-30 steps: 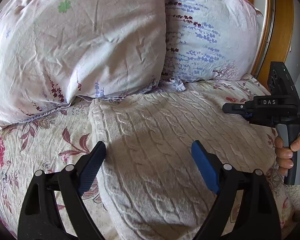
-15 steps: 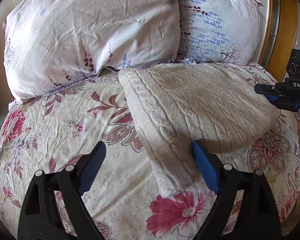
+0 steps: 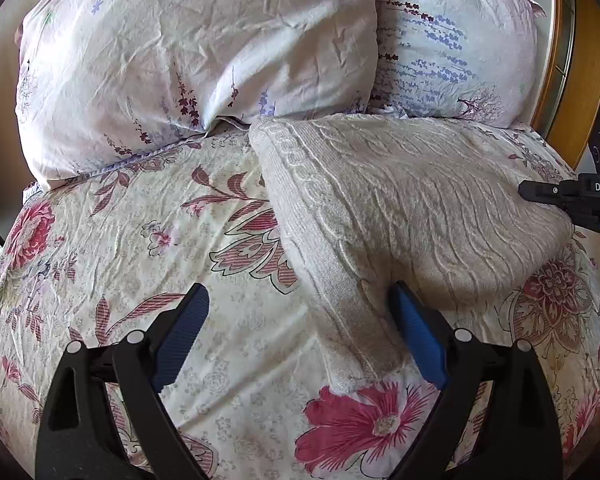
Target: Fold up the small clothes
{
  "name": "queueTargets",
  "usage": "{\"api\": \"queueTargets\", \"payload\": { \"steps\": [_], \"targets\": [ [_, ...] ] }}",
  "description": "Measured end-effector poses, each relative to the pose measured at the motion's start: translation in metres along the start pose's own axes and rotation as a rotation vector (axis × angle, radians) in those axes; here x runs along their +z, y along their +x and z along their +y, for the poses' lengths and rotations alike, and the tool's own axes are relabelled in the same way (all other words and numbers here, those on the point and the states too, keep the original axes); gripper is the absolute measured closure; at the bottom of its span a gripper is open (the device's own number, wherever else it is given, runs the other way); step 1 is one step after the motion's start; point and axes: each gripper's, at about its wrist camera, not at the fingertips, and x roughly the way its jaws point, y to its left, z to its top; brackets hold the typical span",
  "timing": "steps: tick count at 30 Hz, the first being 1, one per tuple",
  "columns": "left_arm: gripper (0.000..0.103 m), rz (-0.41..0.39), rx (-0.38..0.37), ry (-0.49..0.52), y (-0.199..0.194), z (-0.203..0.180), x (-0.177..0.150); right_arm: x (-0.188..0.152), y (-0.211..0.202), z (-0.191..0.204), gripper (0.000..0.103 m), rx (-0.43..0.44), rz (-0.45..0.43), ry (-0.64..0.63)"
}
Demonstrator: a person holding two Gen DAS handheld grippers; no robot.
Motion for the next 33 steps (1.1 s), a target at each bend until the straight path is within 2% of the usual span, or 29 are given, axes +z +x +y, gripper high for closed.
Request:
{"api": "queueTargets", "payload": {
  "steps": [8, 11, 15, 18, 22, 25, 29, 31, 32, 33],
  "targets": [
    [0.008, 0.010, -0.020, -0.023, 0.005, 0.008, -0.002, -0.002, 0.005, -0.007, 0.088, -0.009, 0.008, 0.020],
    [0.008, -0.042, -0.023, -0.032, -0.011, 0.007, -0.003, -0.005, -0.007, -0.003, 0.079, 0.008, -0.017, 0.021],
    [0.008, -0.132, -0.068, -0.055, -0.035, -0.003, 0.004, -0.016, -0.028, 0.007, 0.079, 0.022, -0.051, -0.023],
    [0.008, -0.154, -0.082, -0.037, -0.037, -0.018, 0.015, -0.028, -0.034, 0.014, 0.079, 0.015, -0.044, -0.057],
    [0.009, -0.100, -0.057, 0.009, -0.018, -0.036, 0.022, -0.041, -0.032, 0.018, 0.079, -0.032, -0.024, -0.105],
    [0.009, -0.058, -0.048, 0.014, -0.005, -0.037, 0.018, -0.045, -0.031, 0.014, 0.079, -0.020, -0.017, -0.095],
    [0.009, -0.022, -0.048, -0.009, 0.006, -0.031, 0.014, -0.048, -0.019, 0.008, 0.070, -0.066, 0.028, -0.094],
    [0.009, -0.015, -0.051, -0.021, 0.008, -0.028, 0.012, -0.049, -0.016, 0.007, 0.076, -0.067, 0.018, -0.096],
    [0.009, -0.013, -0.050, -0.023, 0.010, -0.028, 0.012, -0.049, -0.015, 0.009, 0.087, -0.066, 0.012, -0.112],
    [0.008, -0.011, -0.048, -0.022, 0.010, -0.028, 0.012, -0.049, -0.015, 0.012, 0.087, -0.081, 0.005, -0.126]
  ]
}}
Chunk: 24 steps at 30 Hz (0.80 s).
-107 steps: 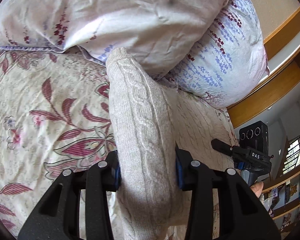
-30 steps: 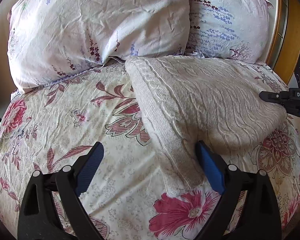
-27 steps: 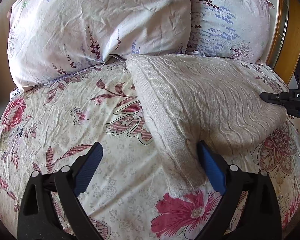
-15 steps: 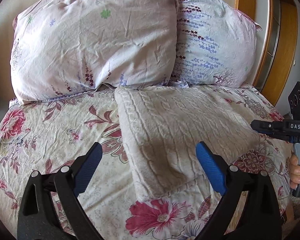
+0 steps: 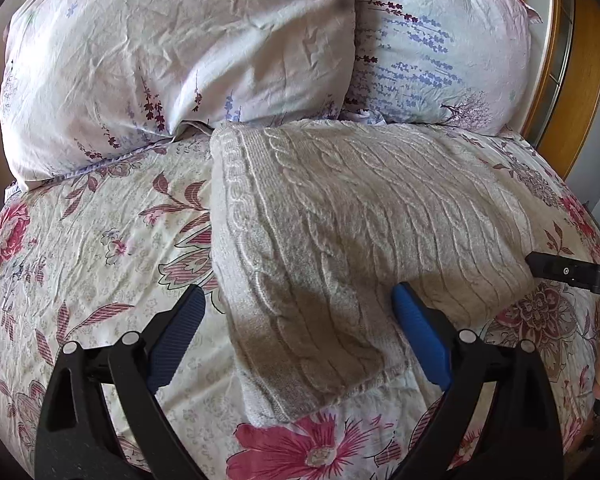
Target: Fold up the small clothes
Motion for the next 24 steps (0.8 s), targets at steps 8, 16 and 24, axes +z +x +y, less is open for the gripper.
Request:
{"api": "queueTargets", "payload": {
  "steps": [8, 16, 24],
  "targets": [
    [0.008, 0.031, -0.037, -0.077, 0.006, 0.012, -0.008, 0.007, 0.004, 0.003, 0.083, -0.116, -0.008, -0.021],
    [0.006, -0.039, -0.001, -0.146, -0.035, 0.038, -0.033, 0.000, -0.028, -0.005, 0.032, -0.185, -0.095, 0.030],
    [0.004, -0.013, 0.092, -0.120, -0.034, 0.043, -0.046, -0.005, -0.040, 0.010, 0.011, -0.258, -0.137, -0.034]
  ]
}}
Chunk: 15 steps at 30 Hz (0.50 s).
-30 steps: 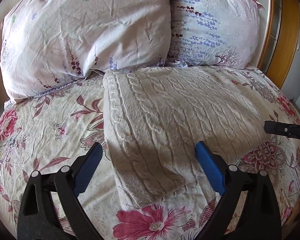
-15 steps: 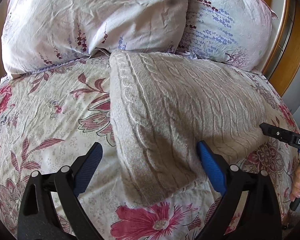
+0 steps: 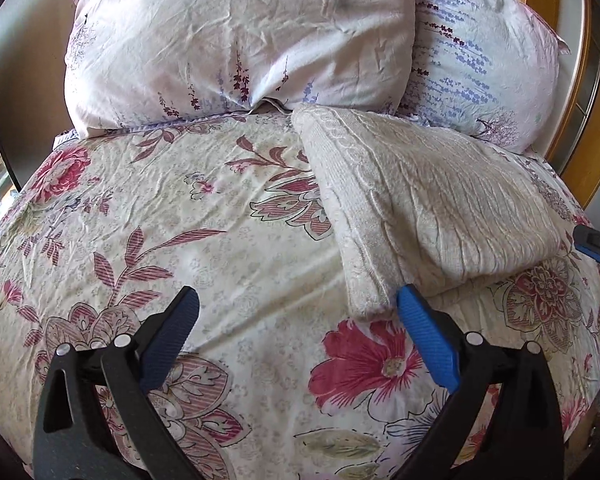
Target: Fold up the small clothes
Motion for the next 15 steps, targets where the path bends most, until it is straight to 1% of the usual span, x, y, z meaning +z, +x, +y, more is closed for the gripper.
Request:
{"api": "queueTargets", "payload": {
  "steps": [2, 3, 5, 6, 8, 9, 10, 12, 14, 15],
  "targets": [
    [0.004, 0.006, 0.021, 0.027, 0.004, -0.001, 0.001, 0.000, 0.003, 0.009, 0.013, -0.007, 0.000, -0.029],
    [0.004, 0.002, 0.017, 0.047, 0.003, -0.003, 0.001, 0.000, 0.004, 0.013, 0.021, -0.011, -0.004, -0.044],
    [0.005, -0.033, -0.016, 0.104, -0.008, -0.005, -0.002, 0.001, 0.004, 0.020, 0.030, 0.004, -0.010, -0.068],
    [0.005, -0.049, -0.025, 0.137, -0.014, -0.006, -0.004, 0.001, 0.004, 0.022, 0.033, 0.026, -0.007, -0.074],
    [0.005, -0.066, 0.022, 0.218, -0.016, -0.012, -0.007, 0.001, 0.008, 0.024, 0.037, 0.054, 0.011, -0.078],
    [0.005, -0.062, 0.054, 0.253, -0.013, -0.016, -0.006, 0.002, 0.011, 0.024, 0.042, 0.066, 0.023, -0.076],
    [0.007, -0.057, 0.077, 0.277, -0.010, -0.019, -0.006, 0.002, 0.014, 0.024, 0.043, 0.079, 0.035, -0.069],
    [0.011, -0.042, 0.089, 0.311, -0.002, -0.023, -0.003, 0.002, 0.018, 0.025, 0.046, 0.099, 0.048, -0.059],
    [0.013, -0.045, 0.107, 0.354, 0.001, -0.028, -0.002, 0.003, 0.020, 0.025, 0.047, 0.104, 0.056, -0.062],
    [0.015, -0.045, 0.113, 0.378, 0.002, -0.030, -0.003, 0.003, 0.021, 0.025, 0.047, 0.108, 0.060, -0.057]
  ]
}}
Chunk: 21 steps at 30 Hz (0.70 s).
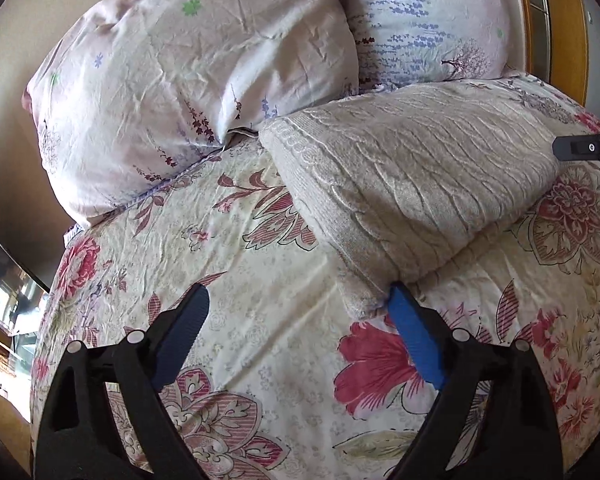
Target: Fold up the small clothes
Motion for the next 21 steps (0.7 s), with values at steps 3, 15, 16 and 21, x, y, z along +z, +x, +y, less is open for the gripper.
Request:
{"api": "queueTargets", "payload": {
  "steps": [3, 15, 16, 21],
  "targets": [
    [0.017, -0.006, -0.012, 0.044, -0.005, -0.004, -0.002, 0.001, 0.000, -0.001, 0.047, 0.021, 0.000, 0.009],
    [0.018, 0.057, -0.076, -0.191, 0.015, 0.028, 0.000, 0.003, 0.007, -0.001, 0.090, -0.007, 0.004, 0.008],
    [0.018, 0.067, -0.099, -0.241, 0.017, 0.034, -0.002, 0.003, 0.008, -0.003, 0.090, -0.012, 0.007, 0.015],
    [0.019, 0.120, -0.157, -0.422, 0.029, 0.055, -0.010, -0.002, 0.014, -0.006, 0.090, -0.021, 0.023, 0.036]
  ]
}}
